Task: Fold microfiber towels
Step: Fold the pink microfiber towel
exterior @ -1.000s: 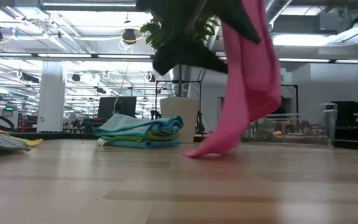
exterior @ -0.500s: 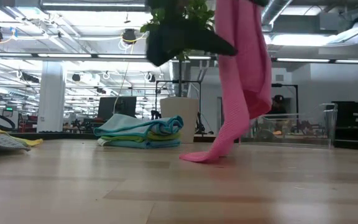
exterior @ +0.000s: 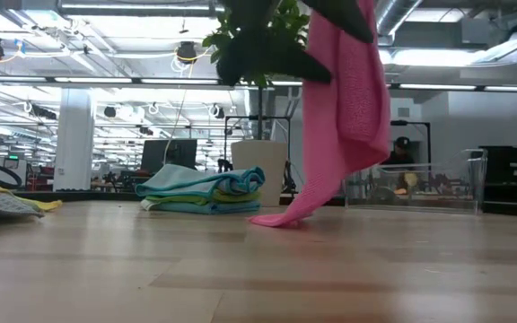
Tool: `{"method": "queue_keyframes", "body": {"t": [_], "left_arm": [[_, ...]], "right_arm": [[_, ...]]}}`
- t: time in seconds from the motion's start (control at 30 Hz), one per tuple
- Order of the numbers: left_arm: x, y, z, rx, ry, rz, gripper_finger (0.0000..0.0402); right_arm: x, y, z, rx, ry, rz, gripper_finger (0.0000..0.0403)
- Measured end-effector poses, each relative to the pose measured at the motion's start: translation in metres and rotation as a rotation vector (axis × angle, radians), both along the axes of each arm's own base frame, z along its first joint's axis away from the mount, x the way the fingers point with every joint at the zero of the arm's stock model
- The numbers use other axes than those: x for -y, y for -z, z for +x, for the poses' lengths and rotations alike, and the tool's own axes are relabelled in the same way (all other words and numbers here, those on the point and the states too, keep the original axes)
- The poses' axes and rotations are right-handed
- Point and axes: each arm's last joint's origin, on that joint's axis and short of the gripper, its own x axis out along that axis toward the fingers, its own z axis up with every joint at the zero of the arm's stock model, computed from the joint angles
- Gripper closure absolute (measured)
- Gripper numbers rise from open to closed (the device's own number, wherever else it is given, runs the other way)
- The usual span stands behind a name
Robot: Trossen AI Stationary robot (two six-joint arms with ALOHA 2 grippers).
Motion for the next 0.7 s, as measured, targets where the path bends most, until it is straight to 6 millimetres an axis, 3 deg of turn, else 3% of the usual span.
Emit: {"method": "queue_keyframes", "body": {"t": [0.7], "left_arm": [[-0.014,-0.002,0.008,0.029,0.048,0.047,0.0152]], "right_arm": [[0.0,-0.002,0.001,0.016,-0.004,0.003,0.0388]]}}
